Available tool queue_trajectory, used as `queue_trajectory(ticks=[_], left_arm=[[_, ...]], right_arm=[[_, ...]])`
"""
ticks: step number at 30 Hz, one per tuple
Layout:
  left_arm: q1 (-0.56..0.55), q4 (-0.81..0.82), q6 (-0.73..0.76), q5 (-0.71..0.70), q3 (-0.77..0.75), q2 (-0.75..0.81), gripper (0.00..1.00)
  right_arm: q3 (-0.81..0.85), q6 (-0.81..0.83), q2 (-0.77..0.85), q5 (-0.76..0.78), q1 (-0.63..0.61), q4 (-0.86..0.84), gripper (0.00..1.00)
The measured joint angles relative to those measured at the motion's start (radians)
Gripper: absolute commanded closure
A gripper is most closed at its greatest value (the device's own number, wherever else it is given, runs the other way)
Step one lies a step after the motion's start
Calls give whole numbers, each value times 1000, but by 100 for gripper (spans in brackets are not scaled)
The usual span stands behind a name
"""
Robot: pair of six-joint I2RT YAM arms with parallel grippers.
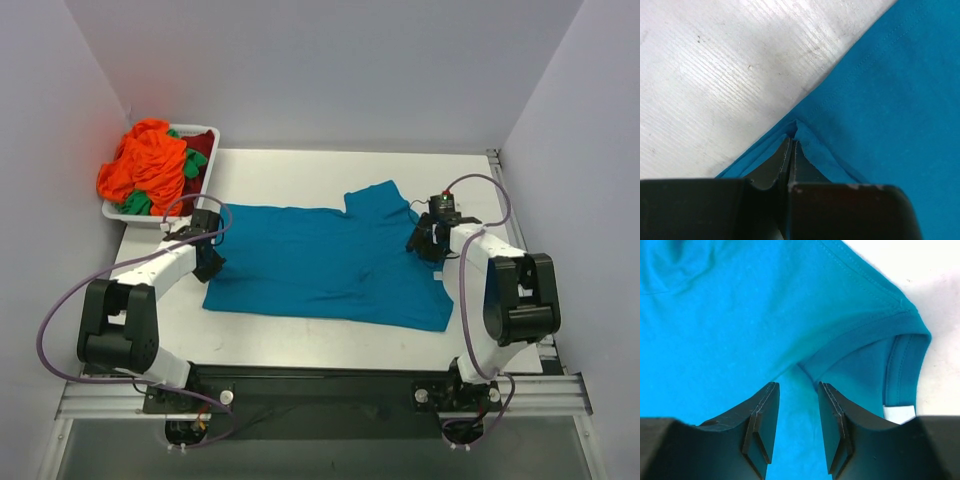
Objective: Fold and stack the t-shirts
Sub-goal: Fold the flattened tshirt in 1/3 of the way
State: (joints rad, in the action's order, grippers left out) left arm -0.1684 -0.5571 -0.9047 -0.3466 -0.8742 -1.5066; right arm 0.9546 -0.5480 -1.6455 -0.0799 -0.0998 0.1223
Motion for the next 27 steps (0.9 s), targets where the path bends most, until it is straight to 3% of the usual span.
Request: queue_trajectory(ticks=[8, 14, 15, 19, 27], left_arm=[[0, 4, 1, 11, 0, -14, 100], [0, 9, 1, 14, 0, -15, 100], [0, 10, 2, 14, 0, -15, 100], [0, 11, 5, 15, 0, -15, 100], [0, 11, 12, 15, 0, -15, 100]], right_arm=[[2, 1, -63, -4, -8, 0, 67], [3, 1, -66, -10, -13, -8, 81], [3, 0, -66, -13, -13, -7, 88], [3, 0, -66, -20, -13, -8, 100], [3, 0, -28, -22, -13, 5, 100]])
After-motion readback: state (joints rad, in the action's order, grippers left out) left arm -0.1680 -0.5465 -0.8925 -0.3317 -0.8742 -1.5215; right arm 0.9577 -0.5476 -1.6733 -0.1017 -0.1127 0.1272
